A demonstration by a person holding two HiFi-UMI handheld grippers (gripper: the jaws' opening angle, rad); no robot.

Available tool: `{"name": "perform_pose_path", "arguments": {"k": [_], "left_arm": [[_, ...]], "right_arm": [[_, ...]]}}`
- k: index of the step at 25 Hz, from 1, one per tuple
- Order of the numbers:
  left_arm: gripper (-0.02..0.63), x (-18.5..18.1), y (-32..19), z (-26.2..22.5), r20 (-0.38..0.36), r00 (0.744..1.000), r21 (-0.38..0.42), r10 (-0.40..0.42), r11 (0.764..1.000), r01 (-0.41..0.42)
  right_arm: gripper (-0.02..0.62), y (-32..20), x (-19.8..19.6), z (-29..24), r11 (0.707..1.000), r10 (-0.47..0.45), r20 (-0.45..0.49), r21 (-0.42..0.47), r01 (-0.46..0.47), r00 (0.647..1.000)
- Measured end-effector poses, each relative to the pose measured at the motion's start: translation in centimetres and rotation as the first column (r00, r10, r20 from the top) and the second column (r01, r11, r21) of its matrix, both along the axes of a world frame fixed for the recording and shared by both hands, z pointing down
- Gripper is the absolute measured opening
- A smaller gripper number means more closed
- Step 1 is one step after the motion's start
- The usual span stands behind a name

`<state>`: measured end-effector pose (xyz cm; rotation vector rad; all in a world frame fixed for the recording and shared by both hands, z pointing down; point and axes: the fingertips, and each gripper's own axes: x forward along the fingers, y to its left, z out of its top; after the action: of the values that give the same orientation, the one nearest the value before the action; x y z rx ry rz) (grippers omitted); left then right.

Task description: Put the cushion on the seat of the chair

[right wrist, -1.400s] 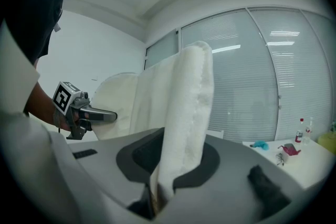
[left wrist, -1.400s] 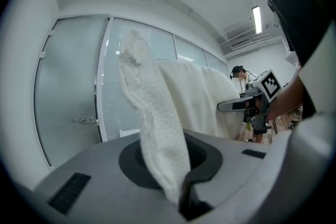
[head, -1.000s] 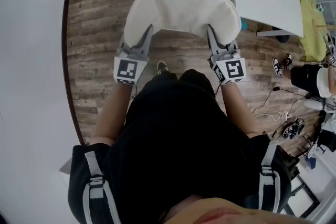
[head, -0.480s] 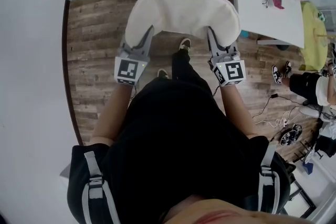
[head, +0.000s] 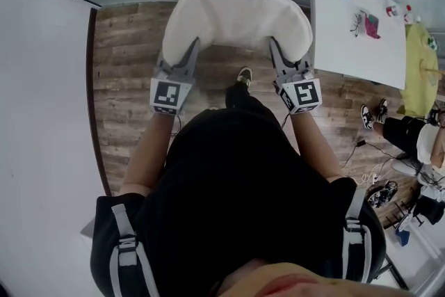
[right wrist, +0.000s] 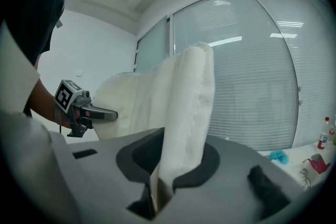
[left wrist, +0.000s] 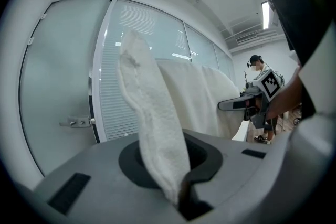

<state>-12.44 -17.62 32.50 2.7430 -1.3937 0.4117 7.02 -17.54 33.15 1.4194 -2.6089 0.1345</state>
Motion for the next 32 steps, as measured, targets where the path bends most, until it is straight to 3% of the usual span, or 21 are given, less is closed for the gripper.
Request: {"name": "perform_pose_path", "arguments": {"k": [11,19,32], "left_arm": [[0.055,3.0,-7.6,0.3,0.02,0.999,-0.004,-0.03,1.0,0.031],[0.055,4.3,-12.8,3.5,0.026,0.999,-0.051,-0.03,0.998,0.031],[0.057,1.9,-23.7,17.6,0.001,1.0,-0.226,0.018,0.974,-0.018]], "right_arm": [[0.054,-7.8,3.1,0.3,0.999,-0.038,0.0,0.001,0.038,0.999],[0.055,-13.3,4.7,3.6,0.998,-0.049,-0.014,-0.029,0.049,0.999],[0.055,-22.5,2.4,16.7,0.984,-0.015,-0.034,-0.175,0.009,0.999]]}}
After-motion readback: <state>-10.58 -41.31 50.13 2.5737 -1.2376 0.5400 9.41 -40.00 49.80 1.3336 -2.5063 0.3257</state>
